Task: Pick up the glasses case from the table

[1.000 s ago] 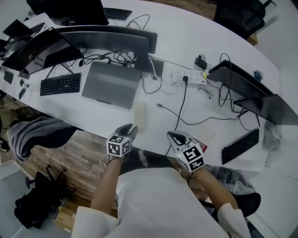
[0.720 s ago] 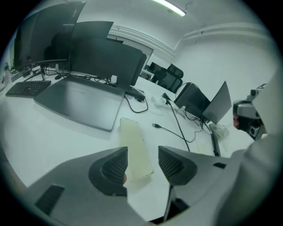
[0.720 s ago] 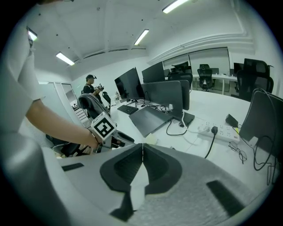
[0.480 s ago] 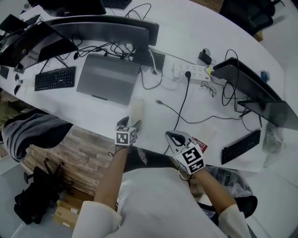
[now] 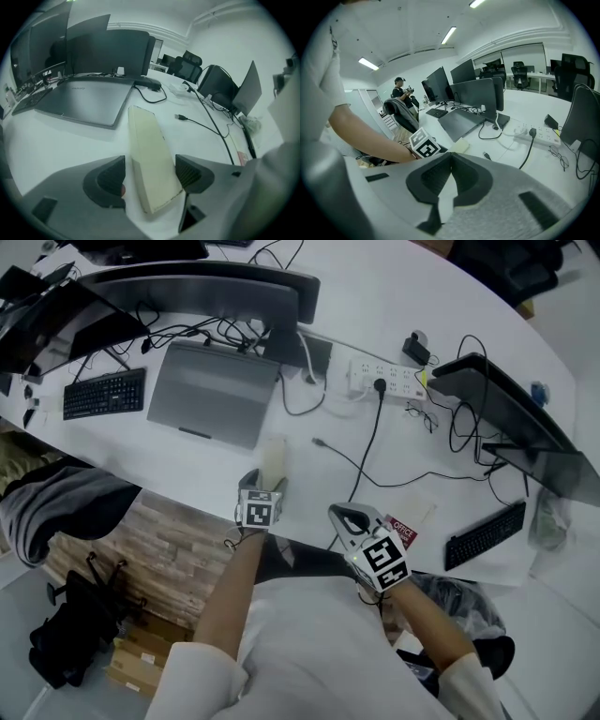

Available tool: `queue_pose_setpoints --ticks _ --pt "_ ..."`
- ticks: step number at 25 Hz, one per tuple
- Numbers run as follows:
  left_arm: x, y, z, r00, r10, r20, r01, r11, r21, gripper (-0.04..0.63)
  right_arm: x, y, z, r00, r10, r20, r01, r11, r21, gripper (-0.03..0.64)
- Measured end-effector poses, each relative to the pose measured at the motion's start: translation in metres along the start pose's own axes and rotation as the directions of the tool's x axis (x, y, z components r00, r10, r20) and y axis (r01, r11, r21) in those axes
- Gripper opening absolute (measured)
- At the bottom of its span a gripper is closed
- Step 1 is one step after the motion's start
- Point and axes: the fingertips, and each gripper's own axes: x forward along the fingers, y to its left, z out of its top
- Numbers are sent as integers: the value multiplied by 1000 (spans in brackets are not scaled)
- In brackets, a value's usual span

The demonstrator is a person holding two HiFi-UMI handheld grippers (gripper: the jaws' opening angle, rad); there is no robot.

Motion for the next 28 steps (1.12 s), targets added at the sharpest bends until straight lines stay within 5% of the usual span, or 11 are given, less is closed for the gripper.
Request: queue_pose_setpoints --ticks 6,12,16,28 --pt "4 1 -1 998 59 11 -59 998 4 278 5 -2 -1 1000 10 -2 -10 1000 3 2" --pt "-5 1 5 998 46 47 -44 998 -35 262 4 -4 0 1000 10 -1 -10 1000 0 2" --pt "-19 -4 16 996 4 93 3 997 -73 158 2 -9 -1 1000 2 1 -2 1000 6 2" --pt "-33 -8 16 992 -25 121 31 998 -48 141 -5 -8 5 1000 -11 22 11 1000 7 2"
